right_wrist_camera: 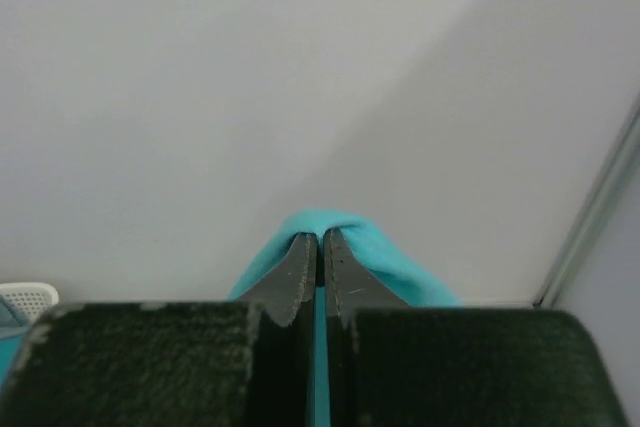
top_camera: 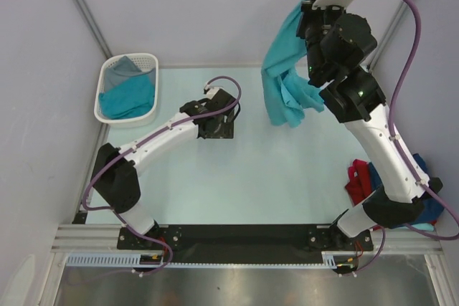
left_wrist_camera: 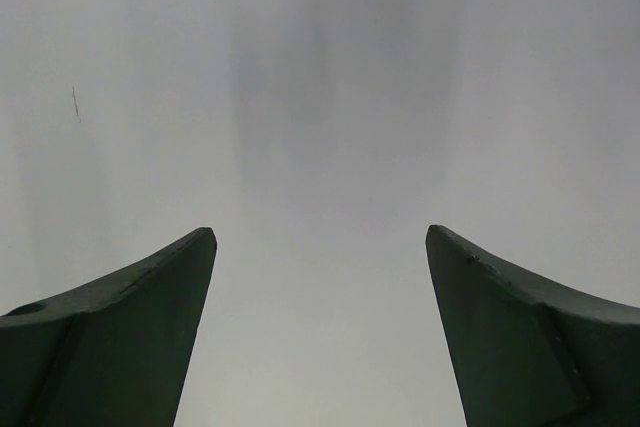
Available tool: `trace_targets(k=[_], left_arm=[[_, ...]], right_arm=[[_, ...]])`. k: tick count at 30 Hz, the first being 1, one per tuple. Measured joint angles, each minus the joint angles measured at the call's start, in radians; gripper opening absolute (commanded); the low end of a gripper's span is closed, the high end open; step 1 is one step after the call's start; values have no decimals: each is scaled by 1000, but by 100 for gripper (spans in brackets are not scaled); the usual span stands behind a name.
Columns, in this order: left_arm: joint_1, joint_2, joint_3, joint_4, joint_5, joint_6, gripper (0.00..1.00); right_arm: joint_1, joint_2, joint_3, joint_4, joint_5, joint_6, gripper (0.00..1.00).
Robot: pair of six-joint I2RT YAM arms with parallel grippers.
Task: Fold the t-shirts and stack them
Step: Flatten out the tshirt
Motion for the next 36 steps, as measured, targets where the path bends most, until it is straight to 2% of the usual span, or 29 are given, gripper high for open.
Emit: trace_targets(k=[3, 8, 14, 19, 22, 24, 29, 36], left_arm=[[-3, 0, 0, 0, -3, 0, 92], [-10, 0, 0, 0, -10, 1, 92], [-28, -8, 13, -5, -33, 19, 90], [-58, -19, 107, -9, -64, 46, 91], [-89, -44, 149, 0, -83, 56, 91], [-111, -69, 161, 2, -100, 64, 91], [-147, -108, 185, 6, -127, 79, 91], [-197, -140, 191, 45, -135, 117, 93]], right_arm=[[-1, -2, -2, 2, 12, 5, 0], [143, 4, -31, 44, 18, -50, 0], [-1, 0, -45, 19, 17, -16, 0], [62, -20, -55, 31, 21, -32, 0], [29, -38, -57, 21, 8, -9, 0], [19, -46, -57, 23, 22, -15, 0], [99, -48, -66, 43, 24, -36, 0], [62, -48, -74, 40, 22, -23, 0]])
